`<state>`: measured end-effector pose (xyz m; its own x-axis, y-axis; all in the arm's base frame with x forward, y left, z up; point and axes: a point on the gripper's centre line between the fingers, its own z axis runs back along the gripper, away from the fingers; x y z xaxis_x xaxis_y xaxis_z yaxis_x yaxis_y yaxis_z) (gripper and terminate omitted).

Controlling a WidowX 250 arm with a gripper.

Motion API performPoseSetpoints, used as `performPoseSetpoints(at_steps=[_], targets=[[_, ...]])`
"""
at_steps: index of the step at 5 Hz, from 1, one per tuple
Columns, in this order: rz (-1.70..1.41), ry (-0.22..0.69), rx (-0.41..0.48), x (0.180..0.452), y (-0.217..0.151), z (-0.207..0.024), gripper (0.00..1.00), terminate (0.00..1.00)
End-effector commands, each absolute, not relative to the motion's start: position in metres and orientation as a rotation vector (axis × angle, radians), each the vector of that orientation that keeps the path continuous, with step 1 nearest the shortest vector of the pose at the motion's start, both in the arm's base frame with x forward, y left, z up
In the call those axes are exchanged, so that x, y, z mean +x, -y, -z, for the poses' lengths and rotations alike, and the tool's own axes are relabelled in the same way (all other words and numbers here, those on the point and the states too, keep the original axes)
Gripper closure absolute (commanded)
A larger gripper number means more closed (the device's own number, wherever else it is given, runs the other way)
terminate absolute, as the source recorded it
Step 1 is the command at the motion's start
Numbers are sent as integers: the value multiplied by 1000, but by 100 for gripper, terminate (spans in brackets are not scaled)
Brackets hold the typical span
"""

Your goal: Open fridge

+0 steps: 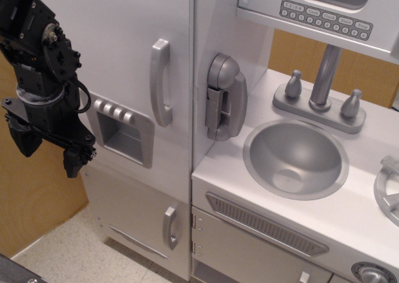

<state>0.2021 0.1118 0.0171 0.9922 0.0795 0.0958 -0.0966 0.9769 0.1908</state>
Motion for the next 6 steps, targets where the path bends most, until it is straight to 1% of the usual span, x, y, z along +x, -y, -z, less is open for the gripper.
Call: performPoseSetpoints(at_steps=[1,2,3,4,5,6], targets=[[-89,88,196,202,-112,-17,0,0],[-72,109,161,213,-102,-33,0,0],[-51,158,156,229,-94,-37,0,0],[-27,243,146,238,-80,-46,0,0],[-24,243,106,255,-69,-57,0,0],[-1,298,79,273,-59,-63,0,0]])
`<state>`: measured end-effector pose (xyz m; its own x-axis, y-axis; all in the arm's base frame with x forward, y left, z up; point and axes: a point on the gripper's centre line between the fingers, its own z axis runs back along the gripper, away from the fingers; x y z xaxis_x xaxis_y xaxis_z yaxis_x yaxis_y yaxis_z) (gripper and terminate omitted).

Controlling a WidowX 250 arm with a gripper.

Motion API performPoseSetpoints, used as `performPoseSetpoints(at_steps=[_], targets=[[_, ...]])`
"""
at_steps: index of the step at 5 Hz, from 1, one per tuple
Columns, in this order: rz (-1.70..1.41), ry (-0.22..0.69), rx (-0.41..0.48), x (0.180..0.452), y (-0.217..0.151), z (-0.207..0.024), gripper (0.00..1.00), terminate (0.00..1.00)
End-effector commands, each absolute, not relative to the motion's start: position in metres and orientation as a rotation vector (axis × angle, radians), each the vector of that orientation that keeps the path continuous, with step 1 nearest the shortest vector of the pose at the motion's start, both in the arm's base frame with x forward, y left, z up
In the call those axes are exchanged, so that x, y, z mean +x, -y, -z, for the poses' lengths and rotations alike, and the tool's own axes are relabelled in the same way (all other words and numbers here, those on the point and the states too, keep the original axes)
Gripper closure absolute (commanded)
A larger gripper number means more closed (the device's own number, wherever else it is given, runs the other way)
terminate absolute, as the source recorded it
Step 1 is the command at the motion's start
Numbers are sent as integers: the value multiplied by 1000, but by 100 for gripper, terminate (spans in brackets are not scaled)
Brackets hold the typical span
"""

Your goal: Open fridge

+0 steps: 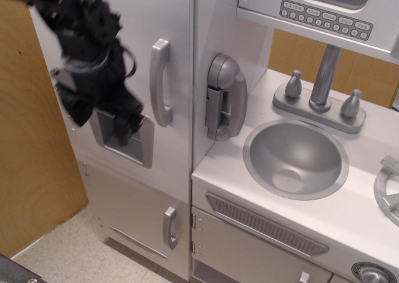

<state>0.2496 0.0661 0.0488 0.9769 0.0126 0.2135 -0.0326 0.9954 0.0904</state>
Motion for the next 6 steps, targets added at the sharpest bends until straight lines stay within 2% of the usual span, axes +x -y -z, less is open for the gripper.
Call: performPoseSetpoints(at_steps=[1,2,4,6], targets=[[-5,293,27,287,-51,-66,0,0],[-24,317,-1,296,-40,-68,0,0],[-61,435,88,314,-47,-76,0,0],[-104,441,135,324,-67,-77,0,0]])
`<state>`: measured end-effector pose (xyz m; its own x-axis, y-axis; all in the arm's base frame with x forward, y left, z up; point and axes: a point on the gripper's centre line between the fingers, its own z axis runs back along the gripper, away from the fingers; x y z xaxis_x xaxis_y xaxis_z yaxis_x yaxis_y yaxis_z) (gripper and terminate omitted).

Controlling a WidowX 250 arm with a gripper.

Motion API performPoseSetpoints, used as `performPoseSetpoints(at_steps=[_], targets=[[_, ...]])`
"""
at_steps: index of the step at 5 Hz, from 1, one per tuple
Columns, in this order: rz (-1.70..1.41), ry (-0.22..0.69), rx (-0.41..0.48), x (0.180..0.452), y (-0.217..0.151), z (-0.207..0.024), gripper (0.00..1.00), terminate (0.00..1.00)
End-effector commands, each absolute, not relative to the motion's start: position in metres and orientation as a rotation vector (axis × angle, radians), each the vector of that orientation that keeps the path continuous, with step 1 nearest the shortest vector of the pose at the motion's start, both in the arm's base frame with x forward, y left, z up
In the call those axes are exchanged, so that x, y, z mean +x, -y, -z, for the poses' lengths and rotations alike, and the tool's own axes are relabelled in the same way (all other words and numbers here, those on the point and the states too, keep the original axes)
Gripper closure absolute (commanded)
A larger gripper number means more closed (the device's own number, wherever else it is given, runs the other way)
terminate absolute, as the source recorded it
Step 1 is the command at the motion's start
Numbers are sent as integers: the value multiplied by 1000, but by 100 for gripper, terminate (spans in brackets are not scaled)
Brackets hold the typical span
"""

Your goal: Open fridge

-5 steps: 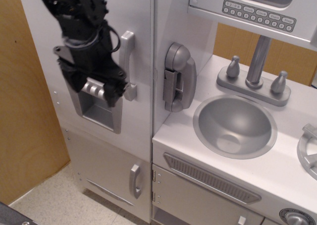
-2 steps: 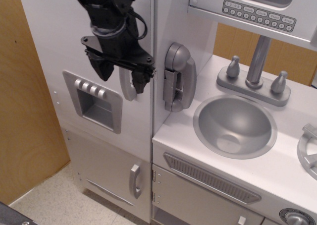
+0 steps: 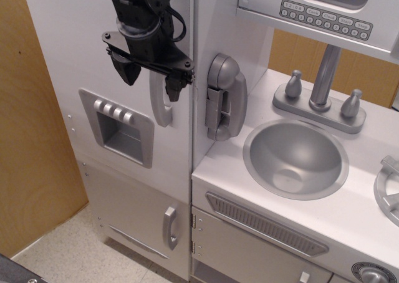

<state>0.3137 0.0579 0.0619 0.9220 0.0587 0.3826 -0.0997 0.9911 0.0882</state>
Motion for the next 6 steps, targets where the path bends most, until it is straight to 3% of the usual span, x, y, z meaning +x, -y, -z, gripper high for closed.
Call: performPoseSetpoints(at_steps=[1,2,4,6], targets=[[-76,459,98,329,-67,-74,0,0],[15,467,42,328,-67,-77,100,0],[110,495,-16,328,-71,-82,100,0],[91,490,3,292,-74,-77,100,0]])
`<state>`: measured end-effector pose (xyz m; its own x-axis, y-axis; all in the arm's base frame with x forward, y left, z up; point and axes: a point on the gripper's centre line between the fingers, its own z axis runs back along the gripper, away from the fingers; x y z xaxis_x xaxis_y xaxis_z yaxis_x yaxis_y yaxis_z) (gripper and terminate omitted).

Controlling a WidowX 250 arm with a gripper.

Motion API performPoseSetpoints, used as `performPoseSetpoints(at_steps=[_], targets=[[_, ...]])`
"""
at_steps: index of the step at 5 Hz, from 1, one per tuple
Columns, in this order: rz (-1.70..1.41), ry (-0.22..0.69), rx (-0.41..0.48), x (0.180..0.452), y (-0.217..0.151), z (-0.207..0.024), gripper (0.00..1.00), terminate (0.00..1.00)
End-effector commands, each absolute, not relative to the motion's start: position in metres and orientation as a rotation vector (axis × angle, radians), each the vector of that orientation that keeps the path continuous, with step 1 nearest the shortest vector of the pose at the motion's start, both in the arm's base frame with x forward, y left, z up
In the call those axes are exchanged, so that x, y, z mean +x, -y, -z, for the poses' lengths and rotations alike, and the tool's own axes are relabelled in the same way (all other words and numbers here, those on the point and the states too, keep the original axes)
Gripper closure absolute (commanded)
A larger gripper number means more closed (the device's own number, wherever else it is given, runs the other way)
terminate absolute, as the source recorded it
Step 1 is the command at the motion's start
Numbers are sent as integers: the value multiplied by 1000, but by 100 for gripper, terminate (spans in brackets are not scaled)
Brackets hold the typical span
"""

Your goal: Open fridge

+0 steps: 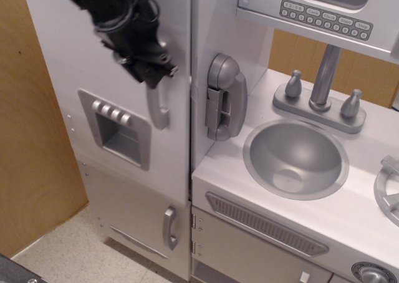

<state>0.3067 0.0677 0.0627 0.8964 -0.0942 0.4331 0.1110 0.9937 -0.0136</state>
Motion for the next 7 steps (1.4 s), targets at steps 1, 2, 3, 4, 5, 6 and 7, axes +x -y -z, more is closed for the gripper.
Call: performPoseSetpoints(at_steps=[1,2,3,4,5,6,7], targets=[[91,454,17,267,-80,-70,100,0],[112,389,57,246,-81,-67,0,0],[111,266,122,223,-64,-58,0,0],[149,154,129,207,-44,-46,0,0],[183,124,30,203,-25,-41,0,0],[188,149,-31,214,-13,-40,0,0],[188,142,-85,232,-2,-47,0,0]])
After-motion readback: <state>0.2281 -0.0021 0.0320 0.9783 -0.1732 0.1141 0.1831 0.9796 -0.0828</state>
